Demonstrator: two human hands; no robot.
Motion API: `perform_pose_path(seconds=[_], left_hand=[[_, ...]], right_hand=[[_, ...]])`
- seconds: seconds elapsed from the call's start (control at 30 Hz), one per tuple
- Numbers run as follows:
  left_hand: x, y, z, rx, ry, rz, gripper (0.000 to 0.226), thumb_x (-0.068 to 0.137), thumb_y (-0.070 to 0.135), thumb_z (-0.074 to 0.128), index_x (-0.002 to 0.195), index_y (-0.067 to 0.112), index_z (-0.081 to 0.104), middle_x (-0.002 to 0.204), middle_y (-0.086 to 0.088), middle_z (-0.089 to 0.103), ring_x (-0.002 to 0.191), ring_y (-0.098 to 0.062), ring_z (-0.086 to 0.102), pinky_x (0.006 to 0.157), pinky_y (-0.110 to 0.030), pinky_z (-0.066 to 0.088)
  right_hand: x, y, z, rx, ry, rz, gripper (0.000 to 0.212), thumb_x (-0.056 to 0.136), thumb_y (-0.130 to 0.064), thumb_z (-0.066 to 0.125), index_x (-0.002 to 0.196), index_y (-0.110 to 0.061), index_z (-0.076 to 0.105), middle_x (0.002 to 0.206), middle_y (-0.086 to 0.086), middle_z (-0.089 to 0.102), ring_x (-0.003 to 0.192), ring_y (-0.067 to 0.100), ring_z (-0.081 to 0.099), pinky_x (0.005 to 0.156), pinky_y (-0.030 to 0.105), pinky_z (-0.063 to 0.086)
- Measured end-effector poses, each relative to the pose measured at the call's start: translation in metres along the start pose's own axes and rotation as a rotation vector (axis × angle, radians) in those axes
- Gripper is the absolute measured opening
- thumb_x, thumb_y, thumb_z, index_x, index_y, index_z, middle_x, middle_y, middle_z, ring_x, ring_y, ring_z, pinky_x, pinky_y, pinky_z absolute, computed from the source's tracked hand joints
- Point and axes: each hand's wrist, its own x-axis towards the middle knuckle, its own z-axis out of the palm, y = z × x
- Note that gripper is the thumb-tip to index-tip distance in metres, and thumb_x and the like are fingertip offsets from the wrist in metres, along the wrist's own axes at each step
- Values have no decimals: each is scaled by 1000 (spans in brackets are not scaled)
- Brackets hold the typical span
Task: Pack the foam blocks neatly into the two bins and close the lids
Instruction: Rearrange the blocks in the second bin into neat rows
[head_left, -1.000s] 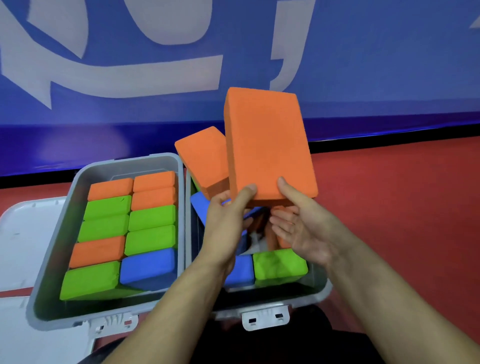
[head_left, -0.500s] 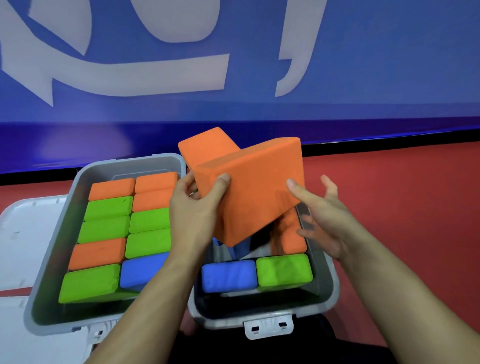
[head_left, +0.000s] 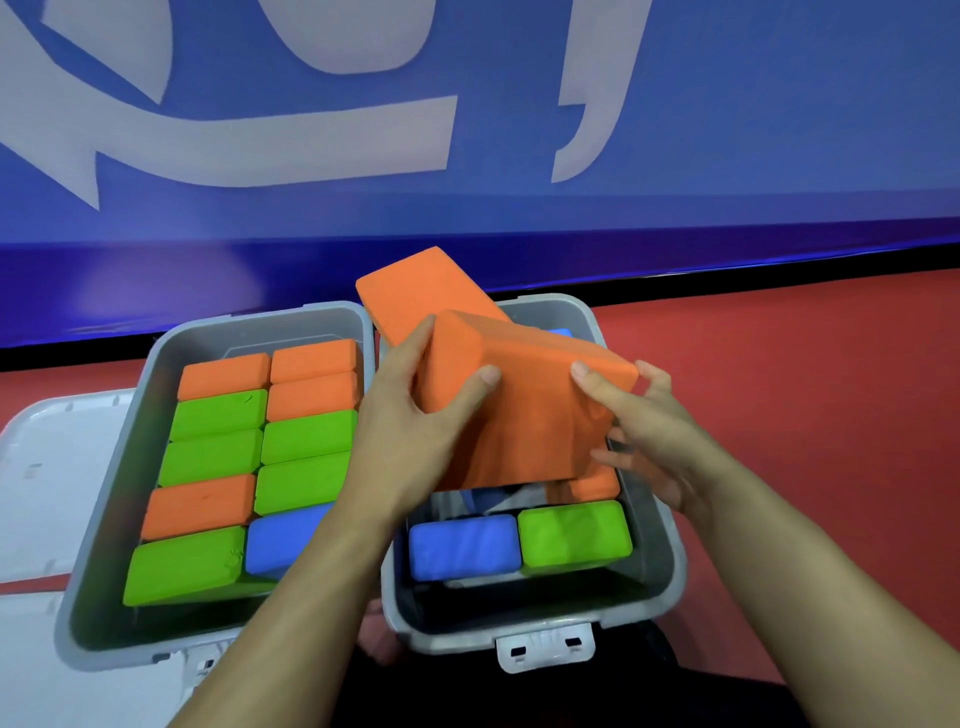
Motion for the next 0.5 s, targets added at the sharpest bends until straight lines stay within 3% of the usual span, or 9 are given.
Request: perform_pose_path(seconds=[0.07, 0.17, 0.27, 0.37, 0.5], left_hand=[[1, -2, -3, 60, -114, 23, 94, 79, 61, 78, 157, 40, 31, 153, 20, 44, 136, 1, 46, 116, -36, 40], [3, -6, -10, 78, -181, 26, 94, 79, 53, 80, 157, 42, 30, 152, 21, 44, 133, 5, 47, 115, -33, 41], [6, -11, -11, 204, -196, 57, 96, 76, 52, 83, 157, 40, 31, 152, 18, 45, 133, 1, 47, 114, -31, 40], [4, -15, -11, 338, -215, 76, 99, 75, 54, 83, 157, 35, 31, 155, 11, 45, 135, -8, 47, 113, -34, 40], [3, -20, -16, 386, -245, 103, 95, 75, 53, 84, 155, 33, 35, 153, 11, 46, 132, -9, 49, 111, -34, 42]], right_hand=[[4, 5, -2, 6, -10, 48, 89, 64, -60, 86, 133, -40, 34, 126, -7, 65, 108, 19, 69, 92, 46, 55], [7, 10, -4, -88, -61, 94, 72, 67, -60, 83, 123, -34, 45, 126, -1, 65, 109, 18, 65, 88, 38, 53], [11, 17, -8, -292, -55, 64, 116, 59, -68, 85, 151, -21, 31, 146, 0, 51, 126, 20, 55, 106, 42, 45], [11, 18, -7, -444, -28, -52, 95, 80, -49, 80, 154, -18, 29, 141, -3, 44, 127, 17, 48, 106, 34, 40], [15, 22, -6, -544, -93, -50, 92, 74, -55, 80, 149, -19, 42, 147, 1, 48, 131, 17, 51, 112, 38, 41]])
